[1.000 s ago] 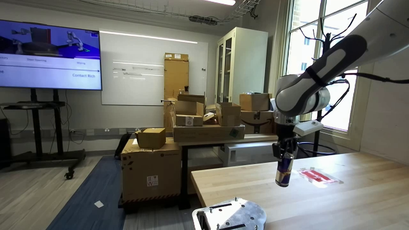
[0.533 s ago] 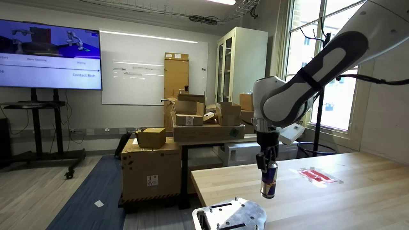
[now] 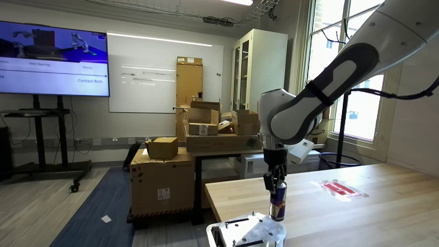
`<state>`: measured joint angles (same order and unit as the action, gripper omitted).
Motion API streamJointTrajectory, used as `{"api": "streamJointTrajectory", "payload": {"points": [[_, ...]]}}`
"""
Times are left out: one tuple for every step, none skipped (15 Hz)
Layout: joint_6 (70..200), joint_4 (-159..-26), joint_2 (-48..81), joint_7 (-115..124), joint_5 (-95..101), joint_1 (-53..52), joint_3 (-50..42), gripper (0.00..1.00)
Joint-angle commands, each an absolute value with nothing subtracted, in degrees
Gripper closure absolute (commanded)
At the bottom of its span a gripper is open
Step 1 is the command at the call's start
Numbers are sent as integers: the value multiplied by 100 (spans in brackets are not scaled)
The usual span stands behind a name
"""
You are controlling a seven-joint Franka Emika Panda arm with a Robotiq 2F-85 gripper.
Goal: Pick up the canned drink and put it on the metallic object
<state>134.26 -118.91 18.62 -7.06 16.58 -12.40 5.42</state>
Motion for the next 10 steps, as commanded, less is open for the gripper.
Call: {"api": "streamJointTrajectory", "payload": {"points": [[13252, -11353, 2270, -551, 1812, -1325, 597, 67], [13238, -11250, 2376, -539, 1818, -1370, 599, 67], [13232, -11144, 2486, -523, 1835, -1421, 598, 67], [13222, -11051, 2580, -526, 1833, -1463, 599, 67], [13184, -10936, 2691, -520, 1830, -1515, 600, 67], [13174, -10851, 2781, -520, 1842, -1564, 594, 67], [13157, -10769, 2866, -518, 1849, -1610, 584, 67], [13122, -10681, 2947, -520, 1836, -1647, 581, 67], [13114, -10605, 3020, -526, 1834, -1681, 575, 67], [13099, -10541, 3077, -537, 1826, -1709, 573, 67]]}}
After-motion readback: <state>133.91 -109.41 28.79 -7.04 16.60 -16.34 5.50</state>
